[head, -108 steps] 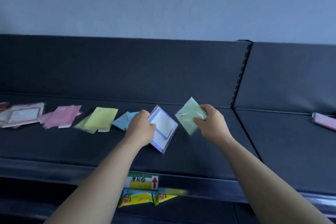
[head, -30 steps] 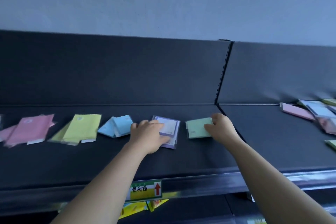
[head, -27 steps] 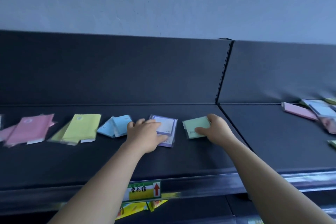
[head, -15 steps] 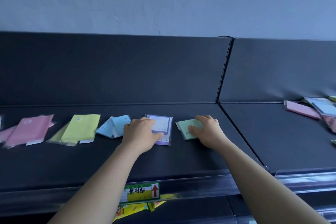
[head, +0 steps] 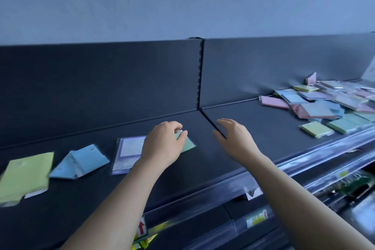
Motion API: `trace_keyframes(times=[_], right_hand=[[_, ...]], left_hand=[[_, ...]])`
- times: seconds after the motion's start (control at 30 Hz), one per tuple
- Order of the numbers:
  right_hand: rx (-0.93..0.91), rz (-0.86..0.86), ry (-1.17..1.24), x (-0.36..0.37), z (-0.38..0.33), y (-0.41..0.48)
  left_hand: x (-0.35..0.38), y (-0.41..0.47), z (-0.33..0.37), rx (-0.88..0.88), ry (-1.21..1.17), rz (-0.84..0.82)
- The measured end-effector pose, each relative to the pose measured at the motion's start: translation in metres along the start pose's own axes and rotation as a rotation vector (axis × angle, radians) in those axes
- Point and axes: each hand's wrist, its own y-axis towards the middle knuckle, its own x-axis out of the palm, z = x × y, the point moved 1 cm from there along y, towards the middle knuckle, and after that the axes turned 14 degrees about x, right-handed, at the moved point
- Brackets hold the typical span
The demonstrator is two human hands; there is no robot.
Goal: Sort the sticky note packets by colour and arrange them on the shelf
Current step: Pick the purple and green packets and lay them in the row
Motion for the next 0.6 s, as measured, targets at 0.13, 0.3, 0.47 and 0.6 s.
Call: trace_keyframes(times=[0.13,0.3,0.47,0.6], right_hand=[[0.110,0.063,0.007,-0.029,0.052,0.009],[0.237,0.099,-0.015,-0.072,0.127,0.028],[0.310,0.094,-0.061,-0.114,0.208,0.058],[0.324,0.050,-0.096,-0.141,0.268,0.087]], left_hand=[[0.029,0.019,0.034,0.061,-0.032,-0.055],[0.080,0.049,0.089,0.122,-0.069,-0.128],[0.142,0.086,0.153,0.152,-0.086,-0.187],[0.194,0.118,0.204,0.143,-0.074,-0.251]])
